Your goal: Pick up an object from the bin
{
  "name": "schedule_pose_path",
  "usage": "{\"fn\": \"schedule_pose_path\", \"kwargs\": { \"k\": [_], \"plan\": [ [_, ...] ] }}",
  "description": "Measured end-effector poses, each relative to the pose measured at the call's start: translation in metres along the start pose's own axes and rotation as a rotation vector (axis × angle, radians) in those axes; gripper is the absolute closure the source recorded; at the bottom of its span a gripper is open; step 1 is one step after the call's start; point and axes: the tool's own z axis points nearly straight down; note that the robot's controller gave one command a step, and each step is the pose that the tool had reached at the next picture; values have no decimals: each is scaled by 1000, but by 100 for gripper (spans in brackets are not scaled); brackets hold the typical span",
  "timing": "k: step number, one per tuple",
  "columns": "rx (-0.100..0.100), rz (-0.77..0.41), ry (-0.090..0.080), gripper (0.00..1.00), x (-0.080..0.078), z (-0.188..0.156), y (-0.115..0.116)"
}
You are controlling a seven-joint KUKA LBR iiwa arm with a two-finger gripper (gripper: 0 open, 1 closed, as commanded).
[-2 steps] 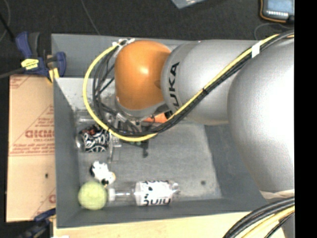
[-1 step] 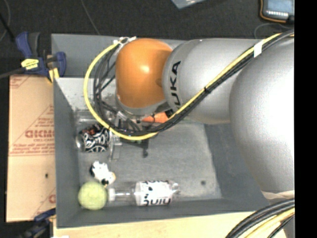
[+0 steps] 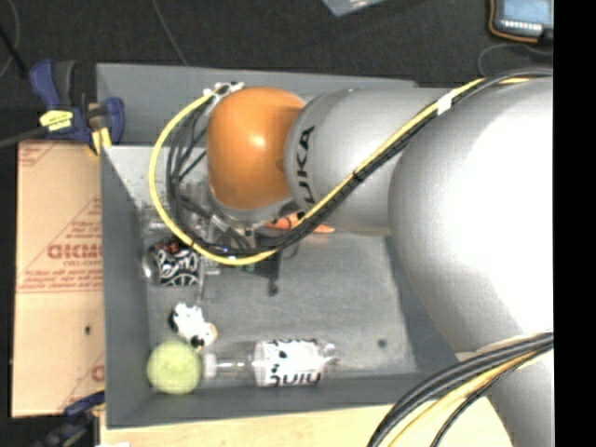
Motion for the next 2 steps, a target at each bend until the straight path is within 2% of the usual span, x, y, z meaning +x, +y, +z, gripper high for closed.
{"fn": "schedule_pose_path", "kwargs": {
  "k": [1, 2],
  "plan": [
    [1, -87, 2, 0, -12, 55, 2],
    [-4, -24, -5, 0, -13, 70, 0]
  ]
}}
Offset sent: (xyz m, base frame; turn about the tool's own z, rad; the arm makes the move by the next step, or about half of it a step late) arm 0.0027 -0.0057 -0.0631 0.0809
